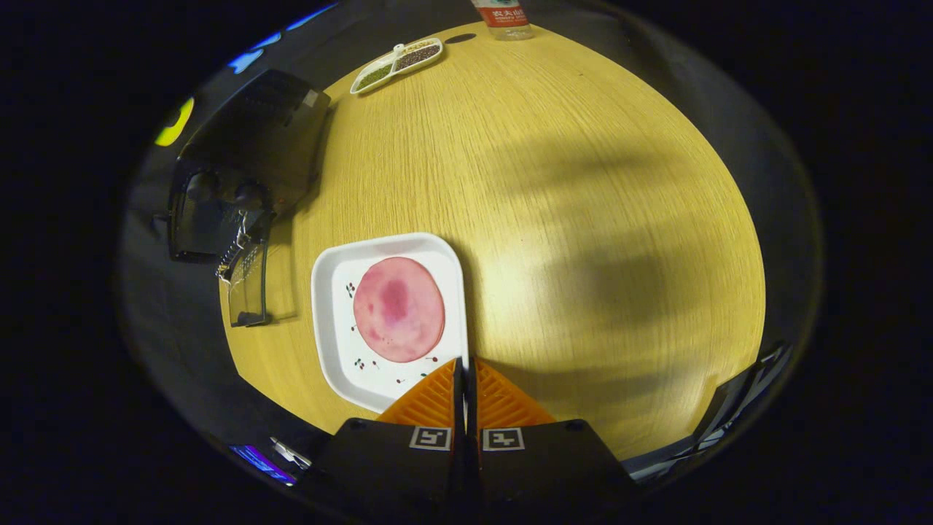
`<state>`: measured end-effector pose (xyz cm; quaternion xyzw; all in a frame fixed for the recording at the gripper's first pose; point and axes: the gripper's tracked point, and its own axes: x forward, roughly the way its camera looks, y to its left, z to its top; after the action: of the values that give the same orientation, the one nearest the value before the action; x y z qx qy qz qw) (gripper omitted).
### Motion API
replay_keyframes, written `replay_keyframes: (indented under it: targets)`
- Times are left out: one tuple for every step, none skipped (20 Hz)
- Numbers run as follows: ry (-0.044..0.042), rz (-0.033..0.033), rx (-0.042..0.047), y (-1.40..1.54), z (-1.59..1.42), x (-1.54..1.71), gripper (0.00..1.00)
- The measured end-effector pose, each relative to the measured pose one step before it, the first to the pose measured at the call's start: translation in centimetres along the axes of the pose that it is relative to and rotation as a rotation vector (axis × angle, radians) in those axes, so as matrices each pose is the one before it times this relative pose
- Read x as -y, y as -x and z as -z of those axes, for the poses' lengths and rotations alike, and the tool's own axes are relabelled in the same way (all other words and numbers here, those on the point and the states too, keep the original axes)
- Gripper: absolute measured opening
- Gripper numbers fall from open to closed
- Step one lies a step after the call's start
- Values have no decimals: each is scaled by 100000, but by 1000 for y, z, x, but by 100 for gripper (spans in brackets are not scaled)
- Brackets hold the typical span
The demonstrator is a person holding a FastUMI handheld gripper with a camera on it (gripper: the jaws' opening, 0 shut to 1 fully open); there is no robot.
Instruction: Open the toaster oven, put the food inside, and close the toaster oven door.
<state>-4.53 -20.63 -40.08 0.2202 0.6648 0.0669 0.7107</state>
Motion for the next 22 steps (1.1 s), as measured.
replay_keyframes:
  targets:
    - [-1056,-564,172,28,67,-14,2]
    - [-783,-1162,787,39,19,-134,2]
    - [-740,-1444,562,108,-63,-198,2]
    - [-809,-1784,457,173,232,-200,2]
    - [-1335,-1813,617,274,27,-216,2]
    - [-1840,-1900,711,263,155,-315,2]
    - [-2184,-1504,453,243,85,-137,2]
    - [-2278,-991,406,318,154,-56,2]
    - [-2050,-1078,945,334,151,-23,2]
    - [-1692,-809,1125,430,388,51,2]
    - [-1507,-788,1550,536,182,14,2]
    - [-1599,-1098,1721,468,197,-111,2]
    - [-1767,-1089,2015,472,231,-290,2]
    - [-1949,-1196,1942,495,301,-384,2]
    - [-2309,-1279,2061,443,310,-441,2]
    - [-2168,-927,2016,429,477,-436,2]
    - [-2054,-1080,1873,438,503,-388,2]
    - [-1904,-861,1692,403,709,-432,2]
    - [-1845,-1020,1624,383,598,-328,2]
    - [-2025,-696,1612,338,764,-254,2]
    - [-1822,-570,1603,315,815,-242,2]
    - [-1459,-399,1620,305,903,-320,2]
